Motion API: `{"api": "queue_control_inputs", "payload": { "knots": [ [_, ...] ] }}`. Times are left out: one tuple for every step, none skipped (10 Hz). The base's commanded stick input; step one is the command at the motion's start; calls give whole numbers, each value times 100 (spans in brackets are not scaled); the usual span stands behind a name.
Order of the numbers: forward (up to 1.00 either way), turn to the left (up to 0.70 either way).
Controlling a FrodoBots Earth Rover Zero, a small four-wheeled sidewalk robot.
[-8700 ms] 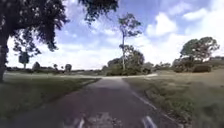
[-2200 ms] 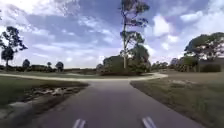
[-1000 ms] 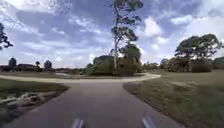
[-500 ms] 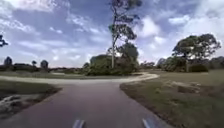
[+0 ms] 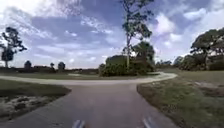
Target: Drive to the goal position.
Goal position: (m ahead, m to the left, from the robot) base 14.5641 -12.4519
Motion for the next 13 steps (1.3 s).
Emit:
{"api": "queue_control_inputs", "payload": {
  "knots": [
    [69,3],
    [69,3],
    [69,3],
    [69,3],
    [69,3],
    [69,3],
    [69,3],
    [69,3],
    [69,3],
    [69,3],
    [69,3],
    [69,3],
    [69,3]
  ]
}}
